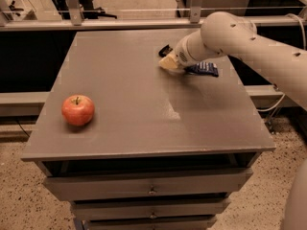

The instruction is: Move rxbar chocolate near rxbar blueberry

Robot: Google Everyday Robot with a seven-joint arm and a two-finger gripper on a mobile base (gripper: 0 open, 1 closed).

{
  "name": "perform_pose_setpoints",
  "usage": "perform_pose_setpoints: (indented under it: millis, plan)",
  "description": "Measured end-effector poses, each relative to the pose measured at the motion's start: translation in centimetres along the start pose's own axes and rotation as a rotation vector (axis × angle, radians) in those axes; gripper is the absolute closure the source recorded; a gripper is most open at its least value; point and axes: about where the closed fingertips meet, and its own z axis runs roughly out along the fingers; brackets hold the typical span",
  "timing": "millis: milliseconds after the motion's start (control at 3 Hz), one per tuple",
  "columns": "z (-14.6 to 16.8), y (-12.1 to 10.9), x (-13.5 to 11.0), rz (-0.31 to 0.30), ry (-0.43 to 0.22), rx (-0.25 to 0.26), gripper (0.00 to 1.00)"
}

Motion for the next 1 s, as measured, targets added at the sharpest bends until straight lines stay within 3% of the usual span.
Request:
perform_pose_setpoints:
  millis: [333, 1000]
  plan:
    - [0.00, 0.00, 0.00, 0.000, 0.000, 0.000, 0.00]
    - [0.00, -0.04, -0.01, 0.000, 0.000, 0.000, 0.00]
